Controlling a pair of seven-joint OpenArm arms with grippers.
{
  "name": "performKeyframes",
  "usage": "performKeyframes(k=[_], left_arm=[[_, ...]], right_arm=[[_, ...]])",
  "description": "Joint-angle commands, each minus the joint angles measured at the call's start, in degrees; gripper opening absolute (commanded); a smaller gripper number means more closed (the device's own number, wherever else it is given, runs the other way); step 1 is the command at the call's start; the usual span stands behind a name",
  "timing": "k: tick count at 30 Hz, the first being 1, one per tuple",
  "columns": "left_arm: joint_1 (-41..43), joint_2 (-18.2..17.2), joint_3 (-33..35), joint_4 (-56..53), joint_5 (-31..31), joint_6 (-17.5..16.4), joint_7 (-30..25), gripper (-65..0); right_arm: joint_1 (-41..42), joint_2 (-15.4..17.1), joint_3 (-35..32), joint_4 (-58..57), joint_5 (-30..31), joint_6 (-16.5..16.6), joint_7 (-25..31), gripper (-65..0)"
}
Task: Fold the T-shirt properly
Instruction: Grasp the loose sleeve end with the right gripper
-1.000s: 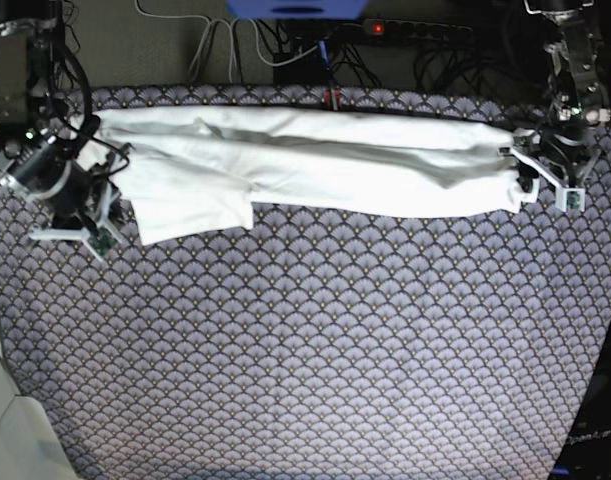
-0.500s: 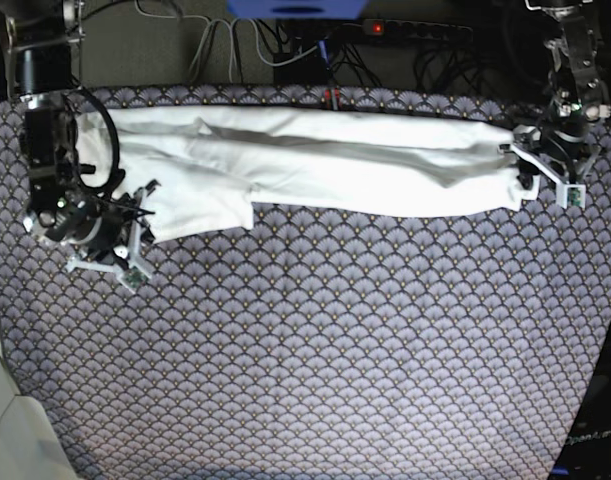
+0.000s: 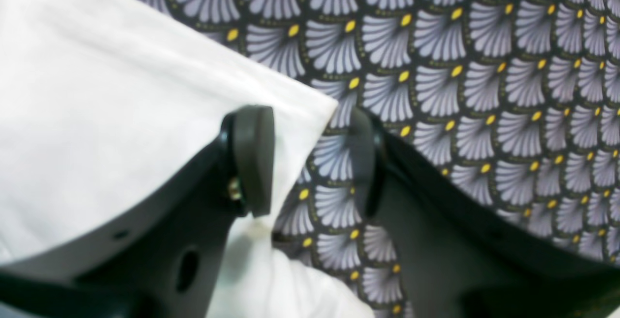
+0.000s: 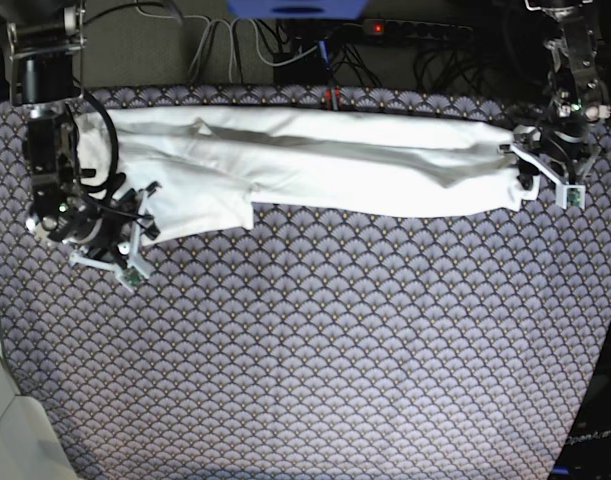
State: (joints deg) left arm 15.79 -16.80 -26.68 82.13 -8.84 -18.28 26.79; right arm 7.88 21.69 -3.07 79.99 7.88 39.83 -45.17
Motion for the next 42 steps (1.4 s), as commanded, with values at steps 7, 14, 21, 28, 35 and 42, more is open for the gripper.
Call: performKeyframes(k=[7,14,21,28,35,42], left_arm=[[-0.28,-0.48,-0.18,0.73,0.18,-0.31,0.16,-32.5],[-0.28,-0.39,-0.18,0.73,0.18,-0.31,0.16,-32.5],[-0.36,-0.39,-0.18,0.73,0.18,-0.31,0.16,-32.6],[-0.36,-0.39,-0.18,0.73,0.09,-0.31,0.16,-32.6],[-0.36,-0.39,-0.18,0.73,-0.08,-0.31,0.16,-32.6],[-0.36,-0.39,-0.18,0.73,-0.08,-0.31,0.16,-32.6]], right_arm=[[1.75,0.42,0.30,0.85,0.43,0.17,0.90,-37.9],[4.12,0.42,0.21,-4.07,0.43,0.17,0.90,-37.9],[4.21,0.24,0.21,-5.57,0.43,0.17,0.90,-37.9],[3.94,0.15,0.21,-5.83,0.43,0.17,0.90,-38.5],[4.91,0.15,0.21,-11.63,0.43,0.17,0.99,-40.0],[4.91,0.42,0.21,-11.72,0.43,0.17,0.82,-65.0]])
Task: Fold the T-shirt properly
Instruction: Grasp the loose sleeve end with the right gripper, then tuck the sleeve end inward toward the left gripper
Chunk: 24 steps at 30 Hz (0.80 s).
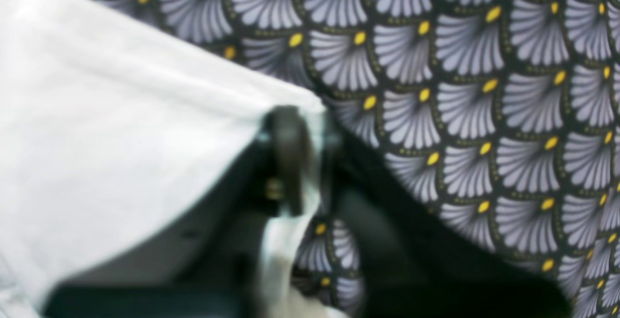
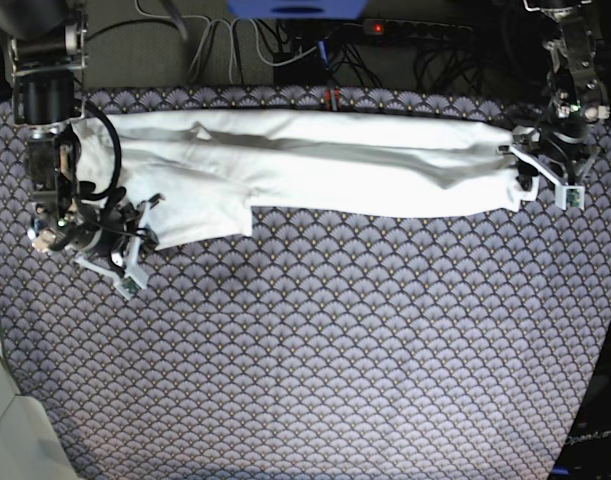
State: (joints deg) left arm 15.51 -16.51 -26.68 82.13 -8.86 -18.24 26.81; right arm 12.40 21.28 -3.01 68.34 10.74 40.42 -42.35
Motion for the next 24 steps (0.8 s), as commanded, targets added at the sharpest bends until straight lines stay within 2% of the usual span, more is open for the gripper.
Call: performKeyframes(k=[1,7,15,21,24], left_arm=[[-0.08,-0.67,-0.18,0.73,-0.06,-0.35,0.14,-32.6],[-0.08,-0.67,-0.09,0.73,-0.06,-0.35,0.14,-32.7],[0.01,-0.67,0.17,0.73,-0.15,-0.44,0.14,-32.6],[0.27,-0.85,0.17,0.73,-0.15,-0.44,0.14,-32.5],[0.27,-1.03,0.17,0.73,-0.15,-0.44,0.14,-32.5]], right_arm=[[0.21,0.83,0.15,0.02,-2.43,-0.42,-2.09,-65.0],[-0.84,1.01,0.32,1.16,-2.43,-0.42,-2.27,-65.0],[-11.57,2.06,1.12,24.54,-2.70,-0.42,-2.62,-65.0],[-15.96,1.98,5.86,35.44,-2.70,-0.42,-7.81,-65.0],[-18.60,1.98,8.50,40.02,-2.70,-0.42,-8.69,-65.0]])
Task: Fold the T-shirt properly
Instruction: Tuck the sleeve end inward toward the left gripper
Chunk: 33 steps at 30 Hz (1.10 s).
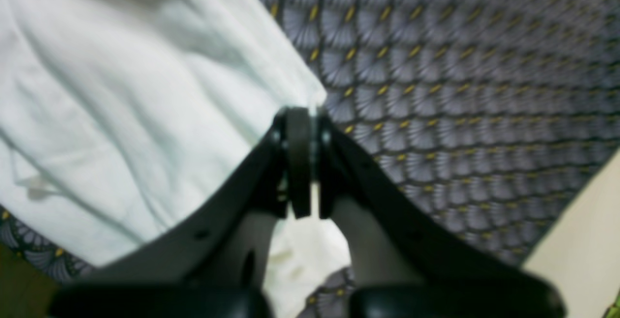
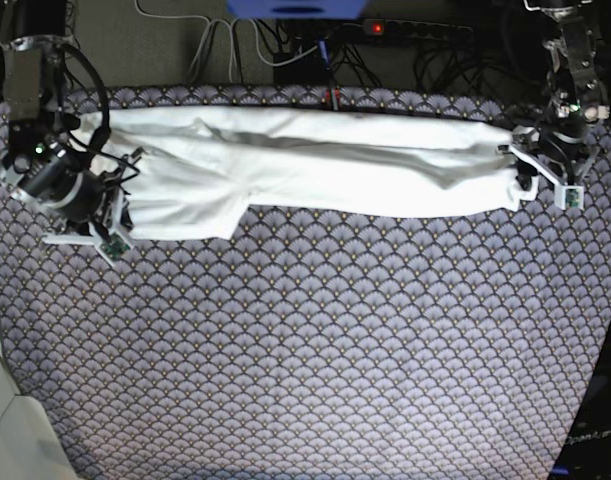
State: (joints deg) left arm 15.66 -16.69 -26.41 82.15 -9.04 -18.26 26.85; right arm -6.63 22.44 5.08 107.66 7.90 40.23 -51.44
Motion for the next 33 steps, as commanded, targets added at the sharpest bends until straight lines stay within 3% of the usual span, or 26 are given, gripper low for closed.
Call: performKeyframes(k=[1,11,24,33], left_arm=[[0.12,-0.85,-0.09,0.71,0.03,-0.42,0.09,-32.5],[0.21,-0.85,0.00,0.71,0.03,-0.42,0.09,-32.5],[0.30,-0.94,-0.36,0.71,0.03,-0.51,0.09,-32.5],[0.38,-0.94,-0.27,0.71,0.03,-0.51,0.09,-32.5]], right_arm=[[-0.71,0.90,1.38,1.93,0.14,-0.23,0.50,-65.0],[-9.94,0.64,4.37,4.65,0.14,-0.23,1.11,-65.0],[-12.49,0.55,4.02,1.66,0.23,-0.23,1.46,-65.0],[-12.40,0.55,3.84,-11.79,0.23,-0.23,10.96,-65.0]])
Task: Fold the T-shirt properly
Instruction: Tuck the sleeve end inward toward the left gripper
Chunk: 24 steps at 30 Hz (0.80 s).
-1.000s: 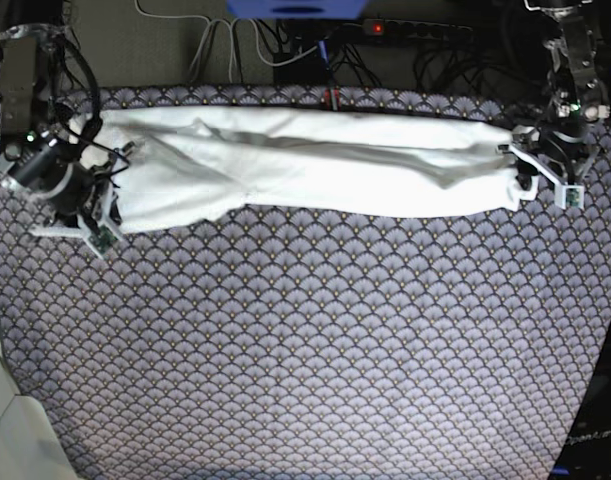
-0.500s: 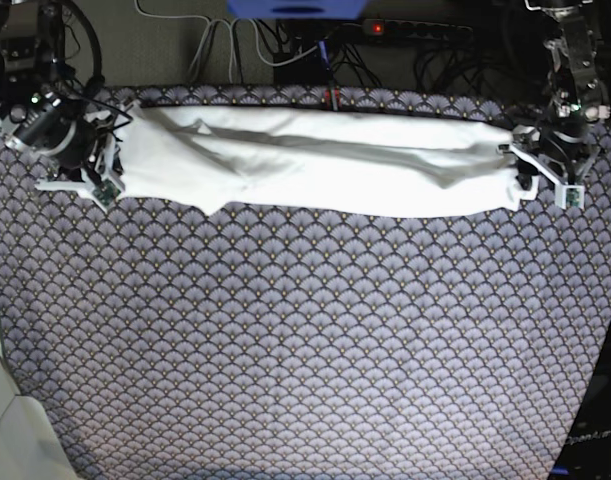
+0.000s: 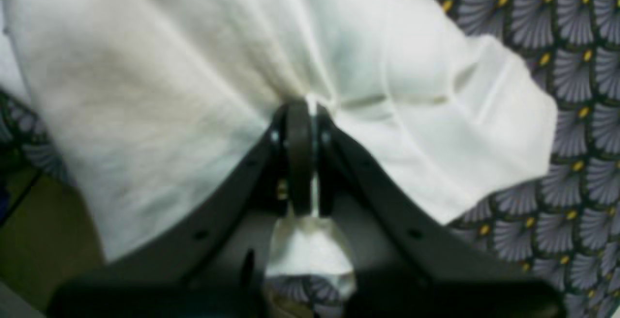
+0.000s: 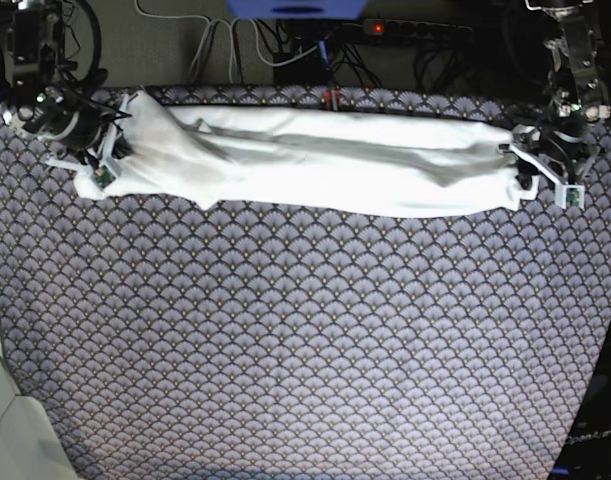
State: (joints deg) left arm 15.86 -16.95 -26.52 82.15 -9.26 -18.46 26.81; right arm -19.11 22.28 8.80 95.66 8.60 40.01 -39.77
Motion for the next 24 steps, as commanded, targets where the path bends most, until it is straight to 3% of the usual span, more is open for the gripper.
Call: performKeyframes(k=[1,4,9,24], left_arm=[[0.19,-0.68,-0.07,0.71,0.25,-0.31,0.14,-32.5],[0.19,-0.59,0.02,0.71,0.16,-0.57,0.14,-32.5],[0.19,-0.15,-0.33,0.62,0.16,-6.55,0.14,-32.5],[1.33,0.47,-1.65,0.71,0.16,-6.82,0.14,-32.6]], right_arm=[[0.08,0.71,0.13,-0.40,-0.47,-0.01,-0.28,-65.0],[0.08,0.71,0.13,-1.11,-0.47,-0.01,0.08,-65.0],[0.17,0.71,0.13,-1.11,-0.47,-0.01,0.08,-65.0],[0.26,0.71,0.13,-0.84,-0.47,-0.01,0.08,-65.0]])
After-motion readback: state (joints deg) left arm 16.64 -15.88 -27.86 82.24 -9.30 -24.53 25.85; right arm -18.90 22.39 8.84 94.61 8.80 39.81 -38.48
